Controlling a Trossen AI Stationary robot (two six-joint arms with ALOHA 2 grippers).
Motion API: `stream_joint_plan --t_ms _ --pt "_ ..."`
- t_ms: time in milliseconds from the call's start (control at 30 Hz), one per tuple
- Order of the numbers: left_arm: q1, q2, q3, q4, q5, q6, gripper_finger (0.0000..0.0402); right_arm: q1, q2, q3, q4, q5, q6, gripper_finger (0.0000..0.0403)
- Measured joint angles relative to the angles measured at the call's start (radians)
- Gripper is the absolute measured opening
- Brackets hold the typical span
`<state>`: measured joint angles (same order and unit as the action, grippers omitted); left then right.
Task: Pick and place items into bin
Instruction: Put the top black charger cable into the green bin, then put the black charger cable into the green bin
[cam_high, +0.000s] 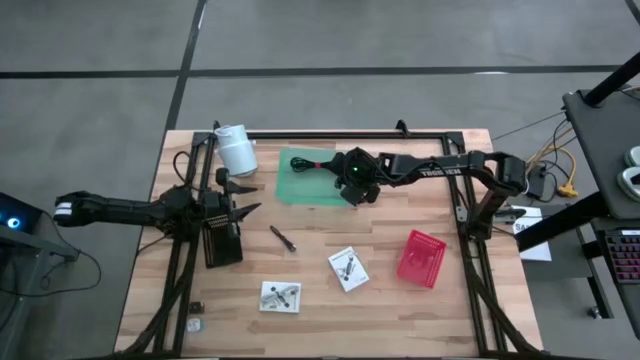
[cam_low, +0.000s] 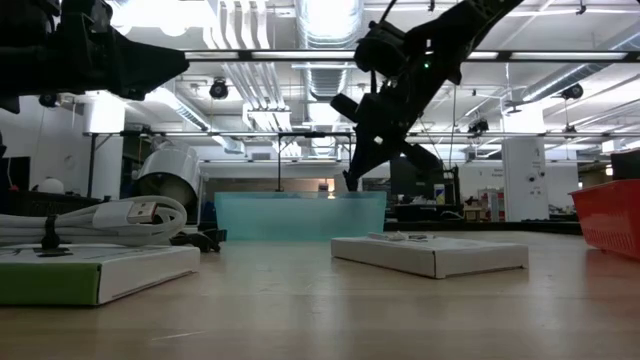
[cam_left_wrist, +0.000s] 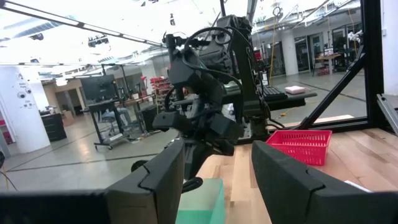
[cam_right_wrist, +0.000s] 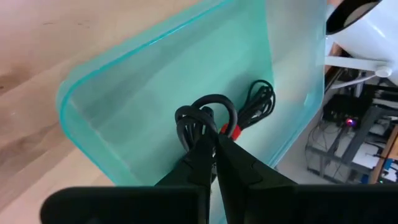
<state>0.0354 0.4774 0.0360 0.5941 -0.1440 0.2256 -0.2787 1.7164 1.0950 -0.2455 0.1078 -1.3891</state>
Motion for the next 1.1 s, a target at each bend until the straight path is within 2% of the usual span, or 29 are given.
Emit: stream_joint_plan --t_ms 367,700,800,933,1100 --pt "0.0 0.0 0.0 0.0 0.0 0.0 0.0171 0.0 0.0 -0.007 -0.008 0.051 0.001 0.0012" --pt "0.0 0.0 0.0 0.0 0.0 0.0 0.0171 0.0 0.0 -0.001 -0.009 0.056 0.078 0.0067" --pt "0.0 0.0 0.0 0.0 0.0 0.0 0.0171 0.0 0.0 0.009 -0.009 0.109 0.103 0.0081" --pt "0.0 0.0 0.0 0.0 0.0 0.0 0.0171 -0.001 -0.003 0.031 -0.009 0.173 0.206 0.0092" --pt "0.0 0.0 0.0 0.0 0.0 0.0 0.0171 -0.001 -0.013 0.064 -0.01 0.18 0.415 0.0089"
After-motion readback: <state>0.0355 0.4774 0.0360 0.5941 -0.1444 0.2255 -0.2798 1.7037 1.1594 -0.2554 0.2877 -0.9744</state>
